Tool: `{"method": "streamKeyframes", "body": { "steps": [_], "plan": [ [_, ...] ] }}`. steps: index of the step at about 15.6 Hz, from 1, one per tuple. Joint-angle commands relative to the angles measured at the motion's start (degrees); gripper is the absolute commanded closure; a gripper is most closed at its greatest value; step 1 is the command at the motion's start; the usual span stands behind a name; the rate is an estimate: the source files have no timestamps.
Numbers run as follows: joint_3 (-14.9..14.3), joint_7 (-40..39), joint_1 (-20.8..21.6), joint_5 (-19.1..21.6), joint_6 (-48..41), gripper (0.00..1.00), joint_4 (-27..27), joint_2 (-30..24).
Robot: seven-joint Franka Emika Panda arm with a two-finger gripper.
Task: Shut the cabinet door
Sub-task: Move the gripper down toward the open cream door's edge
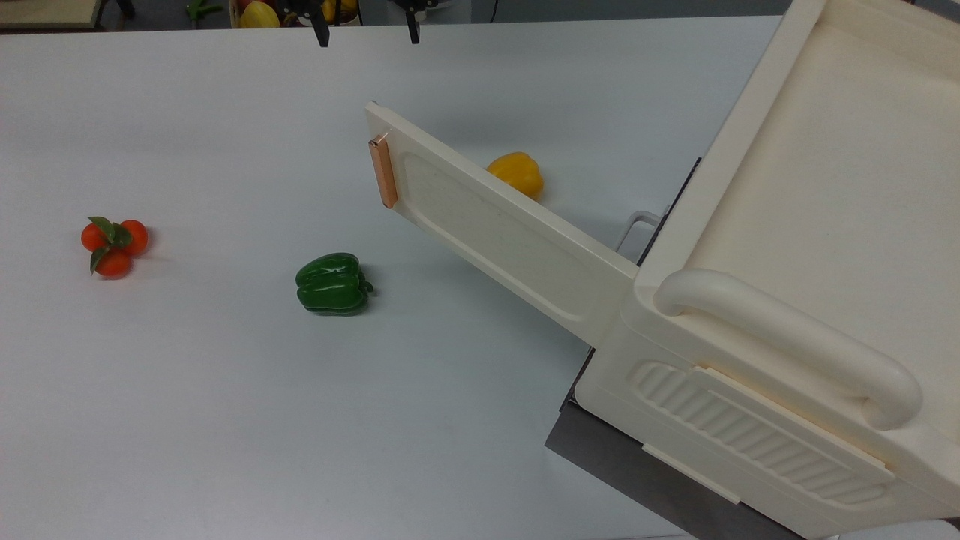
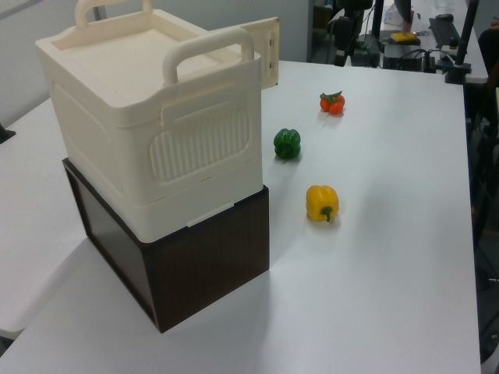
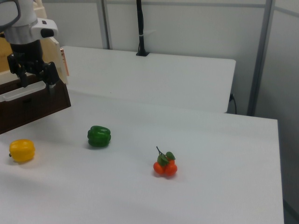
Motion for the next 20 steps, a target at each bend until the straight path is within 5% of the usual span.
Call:
{"method": "streamKeyframes", "body": {
  "steps": [1, 10, 16, 17, 20],
  "plan": [
    [-0.11, 1.2, 0.72, -0.62, 1.35, 0.0, -0.48, 0.15],
    [-0.37, 1.12, 0.28, -0.54, 1.35, 0.04, -0.39, 0.16],
    [-0.46, -1.26, 0.28, 0.17, 1.44, 0.91, -0.39, 0.16],
    [-0.46, -1.26, 0.37, 0.08, 1.53, 1.0, -0.22, 0.24],
    [-0.46, -0.82, 0.46, 0.08, 2.06, 1.0, 0.66, 1.12]
  ]
}}
